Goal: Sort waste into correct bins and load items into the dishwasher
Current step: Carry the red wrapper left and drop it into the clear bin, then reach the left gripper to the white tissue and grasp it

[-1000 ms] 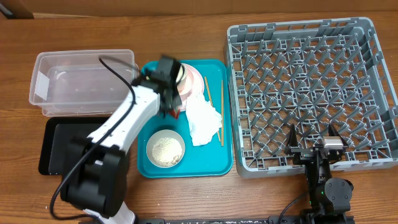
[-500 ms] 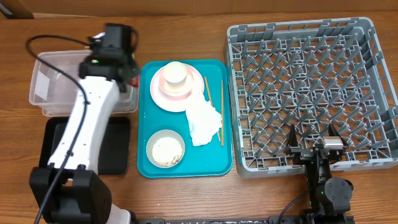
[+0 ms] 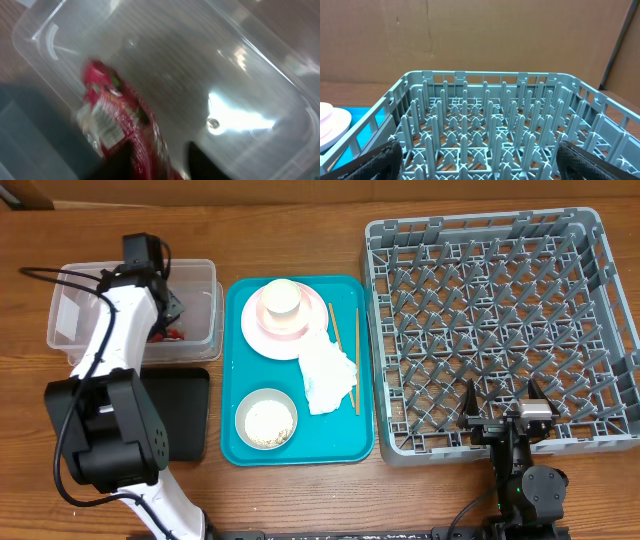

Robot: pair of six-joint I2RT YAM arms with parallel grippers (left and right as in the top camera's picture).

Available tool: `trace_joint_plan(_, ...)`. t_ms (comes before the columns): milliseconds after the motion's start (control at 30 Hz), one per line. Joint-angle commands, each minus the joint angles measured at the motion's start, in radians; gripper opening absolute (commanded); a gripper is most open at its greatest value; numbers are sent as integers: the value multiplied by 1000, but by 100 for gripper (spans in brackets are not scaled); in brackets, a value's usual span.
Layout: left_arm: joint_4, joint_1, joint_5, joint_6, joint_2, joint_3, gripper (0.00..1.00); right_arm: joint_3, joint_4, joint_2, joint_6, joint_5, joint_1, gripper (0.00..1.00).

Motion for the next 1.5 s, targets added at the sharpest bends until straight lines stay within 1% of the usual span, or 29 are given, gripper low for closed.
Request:
trace_joint_plan(0, 22, 23, -20, 40, -15, 23, 86, -10, 5, -4, 0, 6, 6, 100)
trace_joint_plan(100, 0, 21, -16, 91, -40, 71, 90, -10, 5, -4, 0, 6, 6, 100)
trace_joint_plan(167, -44, 12, -16, 96, -69, 117, 91, -10, 5, -4, 0, 6, 6, 100)
trace_joint_plan(200, -101, -2, -2, 96, -104, 167, 91, -10, 5, -4, 0, 6, 6, 100)
trace_joint_plan(267, -157, -21, 44, 96, -141, 216, 90, -10, 5, -4, 0, 6, 6, 100)
trace_joint_plan(333, -213, -53, 138, 98, -193, 258, 89, -10, 5, -4, 0, 6, 6, 100)
trace_joint_plan(367, -239, -80, 238, 117, -237, 266, 88, -10, 5, -4, 0, 6, 6, 100)
trace_joint_plan(400, -253, -93, 292, 126, -258, 266, 86, -10, 5, -4, 0, 6, 6, 100)
trace_joint_plan(467, -295, -132, 404, 141, -297, 266, 86, -10, 5, -4, 0, 6, 6, 100)
trace_joint_plan(500, -349, -178, 495, 140, -319, 266, 88, -10, 5, -4, 0, 6, 6, 100)
trace_joint_plan(567, -405, -226, 539, 140, -324, 266, 88, -10, 5, -4, 0, 6, 6, 100)
trace_joint_plan(667, -485, -306, 540, 140, -319, 258, 92, -10, 5, -4, 0, 6, 6, 100)
trace_joint_plan(733, -518, -349, 541, 140, -313, 248, 88, -10, 5, -4, 0, 6, 6, 100)
trace_joint_plan(867, -539, -449, 510, 140, -285, 208, 88, -10, 5, -4, 0, 6, 6, 100)
trace_joint_plan(1000, -493, -537, 492, 132, -259, 143, 87, -10, 5, -4, 0, 6, 6, 100)
trace_joint_plan(1200, -402, -626, 491, 78, -201, 62, 87, -10, 5, -4, 0, 6, 6, 100)
trace_joint_plan(1367, -355, -680, 491, 76, -128, 45, 86, -10, 5, -4, 0, 6, 6, 100)
trace_joint_plan(1433, -340, -695, 491, 76, -96, 45, 85, -10, 5, -4, 0, 6, 6, 100)
trace_joint_plan(1467, -331, -708, 491, 75, -66, 45, 81, -10, 5, -4, 0, 6, 6, 100)
